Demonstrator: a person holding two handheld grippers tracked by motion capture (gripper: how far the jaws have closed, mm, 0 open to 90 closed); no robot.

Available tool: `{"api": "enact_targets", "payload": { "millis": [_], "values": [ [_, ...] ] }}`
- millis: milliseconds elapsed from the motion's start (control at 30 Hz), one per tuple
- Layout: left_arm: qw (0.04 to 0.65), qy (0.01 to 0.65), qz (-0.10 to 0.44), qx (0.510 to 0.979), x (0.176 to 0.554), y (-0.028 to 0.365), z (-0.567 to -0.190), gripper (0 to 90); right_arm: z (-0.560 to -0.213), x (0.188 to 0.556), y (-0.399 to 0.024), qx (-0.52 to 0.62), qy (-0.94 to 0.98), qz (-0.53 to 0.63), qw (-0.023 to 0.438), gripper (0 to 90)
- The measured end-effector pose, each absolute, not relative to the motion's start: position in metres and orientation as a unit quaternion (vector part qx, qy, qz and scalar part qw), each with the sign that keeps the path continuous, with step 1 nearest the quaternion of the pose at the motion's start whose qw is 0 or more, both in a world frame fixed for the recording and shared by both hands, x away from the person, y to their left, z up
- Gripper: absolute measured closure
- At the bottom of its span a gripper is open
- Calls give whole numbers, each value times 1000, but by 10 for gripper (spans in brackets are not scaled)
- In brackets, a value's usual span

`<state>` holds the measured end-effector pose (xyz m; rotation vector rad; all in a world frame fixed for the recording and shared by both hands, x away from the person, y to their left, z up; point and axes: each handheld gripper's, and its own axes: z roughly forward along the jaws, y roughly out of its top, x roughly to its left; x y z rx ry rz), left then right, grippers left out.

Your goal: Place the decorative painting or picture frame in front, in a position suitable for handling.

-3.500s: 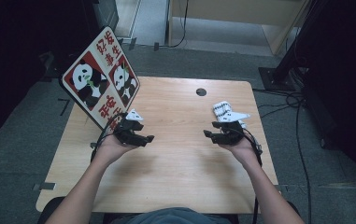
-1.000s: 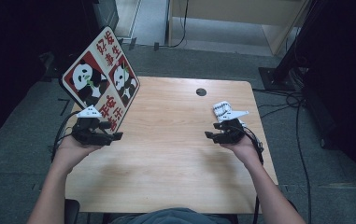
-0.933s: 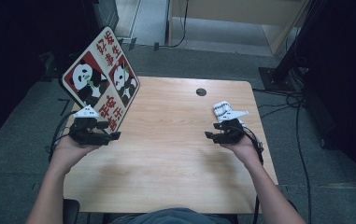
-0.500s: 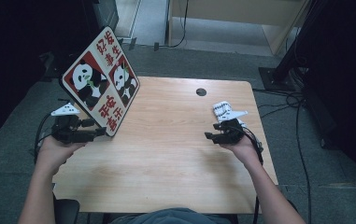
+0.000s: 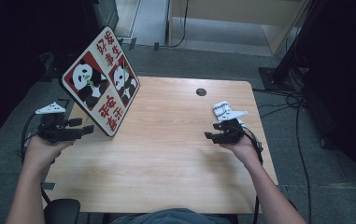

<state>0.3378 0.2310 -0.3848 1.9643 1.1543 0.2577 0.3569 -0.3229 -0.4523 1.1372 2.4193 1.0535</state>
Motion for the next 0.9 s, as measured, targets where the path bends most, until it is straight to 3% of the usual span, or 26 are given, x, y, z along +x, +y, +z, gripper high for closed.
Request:
{"api": "enact_targets", "payload": {
  "millis": [267,900],
  "values": [
    [400,478,113,774,351,246,-374,331,-453,357,-322,391,835,362,133,430],
    [385,478,129,778,394,241,-311,344,-452,356,-324,393,834,364,131,430]
  ]
}}
